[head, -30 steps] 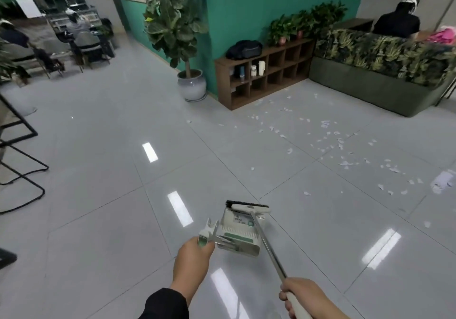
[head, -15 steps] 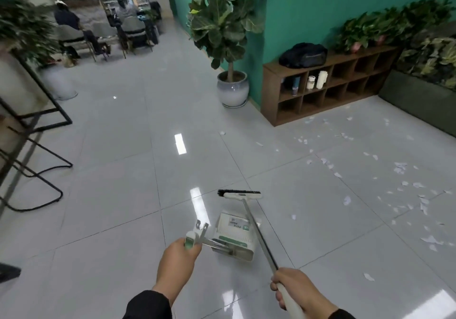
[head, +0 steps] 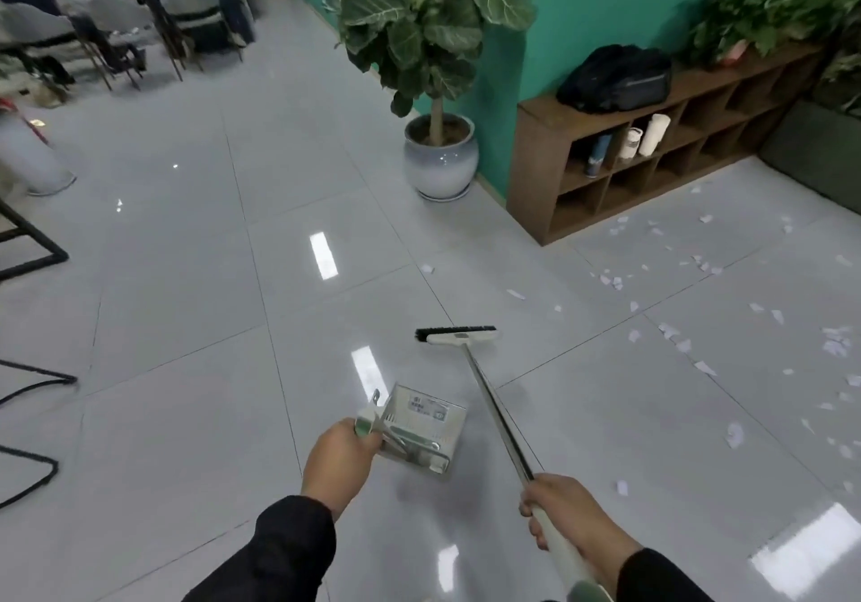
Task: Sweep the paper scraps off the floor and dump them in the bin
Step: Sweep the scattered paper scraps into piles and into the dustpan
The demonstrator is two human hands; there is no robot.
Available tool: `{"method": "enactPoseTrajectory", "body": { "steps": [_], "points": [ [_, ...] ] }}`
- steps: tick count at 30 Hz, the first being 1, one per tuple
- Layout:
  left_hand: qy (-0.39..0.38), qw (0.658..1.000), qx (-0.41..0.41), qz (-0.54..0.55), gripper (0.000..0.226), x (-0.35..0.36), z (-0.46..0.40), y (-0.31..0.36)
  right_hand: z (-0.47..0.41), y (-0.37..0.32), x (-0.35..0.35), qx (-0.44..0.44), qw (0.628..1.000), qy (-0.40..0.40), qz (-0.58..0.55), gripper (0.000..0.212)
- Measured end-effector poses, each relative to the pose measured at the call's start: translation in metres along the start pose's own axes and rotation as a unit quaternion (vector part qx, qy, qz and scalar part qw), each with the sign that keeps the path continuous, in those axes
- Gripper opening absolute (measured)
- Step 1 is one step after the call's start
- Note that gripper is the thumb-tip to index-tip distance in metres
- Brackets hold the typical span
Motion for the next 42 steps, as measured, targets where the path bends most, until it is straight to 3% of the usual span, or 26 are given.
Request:
{"method": "enactPoseTrajectory", "body": {
  "steps": [8,13,19,25,34,42],
  "points": [
    [0.004,0.998,0.005,-0.063,0.028,-0.099,-0.204,0.097,-0.164,-0.178,0.006,0.004,0.998,0.002,-0.060,0.014],
    [0.012,0.993,-0.022,-0.112,0.027,-0.139,-0.363,0.140,-0.315,-0.301,-0.006,0.018,0.999,-0.028,-0.009,0.012],
    [0.013,0.991,-0.022,-0.134,0.031,-0.176,-0.486,0.187,-0.431,-0.429,-0.010,0.031,0.996,-0.015,0.084,0.005],
    [-0.014,0.990,-0.012,-0.142,0.034,-0.207,-0.592,0.219,-0.527,-0.516,0.002,0.037,0.995,-0.019,0.086,0.008],
    [-0.073,0.978,0.002,-0.194,0.029,-0.234,-0.711,0.248,-0.636,-0.545,0.002,0.113,0.993,0.028,-0.032,0.005],
    [-0.121,0.956,0.037,-0.265,0.032,-0.205,-0.741,0.288,-0.586,-0.498,-0.071,0.177,0.967,0.100,-0.156,0.012]
  ]
}}
Point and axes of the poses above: each hand's wrist, its own z-axis away from the middle knuckle, its own x-axis out of the palm, y = z × x, the point moved 8 cm from there along -z, towards the middle knuckle, and after that the axes turned 9 degrees about -y, right-handed, at the moved point
